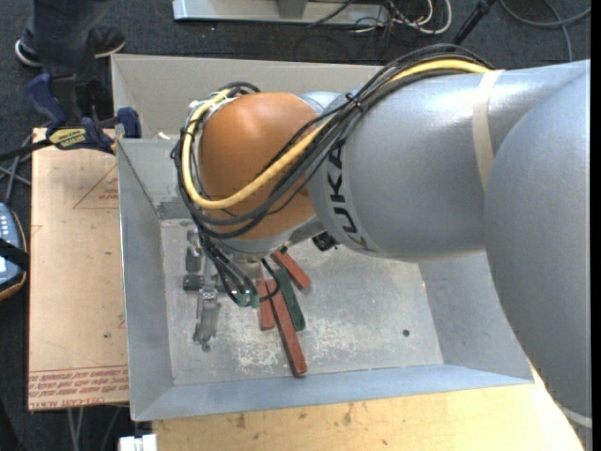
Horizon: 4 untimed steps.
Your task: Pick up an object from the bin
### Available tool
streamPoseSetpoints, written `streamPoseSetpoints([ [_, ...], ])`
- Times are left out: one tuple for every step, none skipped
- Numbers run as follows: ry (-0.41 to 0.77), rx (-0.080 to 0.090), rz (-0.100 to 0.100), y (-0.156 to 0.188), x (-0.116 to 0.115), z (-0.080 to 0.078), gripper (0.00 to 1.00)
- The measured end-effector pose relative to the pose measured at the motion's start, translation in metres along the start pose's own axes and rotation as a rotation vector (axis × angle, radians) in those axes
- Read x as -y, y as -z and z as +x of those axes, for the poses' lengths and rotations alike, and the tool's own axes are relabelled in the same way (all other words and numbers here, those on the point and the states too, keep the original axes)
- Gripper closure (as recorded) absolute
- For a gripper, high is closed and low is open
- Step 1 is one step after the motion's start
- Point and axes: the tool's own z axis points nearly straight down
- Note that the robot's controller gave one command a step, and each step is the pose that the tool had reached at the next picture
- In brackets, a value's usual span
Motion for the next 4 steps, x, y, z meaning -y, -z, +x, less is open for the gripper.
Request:
streamPoseSetpoints([
  [-0.004, 0.007, -0.002, 0.004, 0.001, -0.002, 0.0],
  [0.0, 0.012, -0.004, -0.07, 0.043, -0.028, 0.0],
  [-0.032, 0.002, 0.0, -0.097, 0.059, -0.032, 0.0],
  [-0.112, 0.012, -0.003, -0.067, 0.08, -0.047, 0.0],
])
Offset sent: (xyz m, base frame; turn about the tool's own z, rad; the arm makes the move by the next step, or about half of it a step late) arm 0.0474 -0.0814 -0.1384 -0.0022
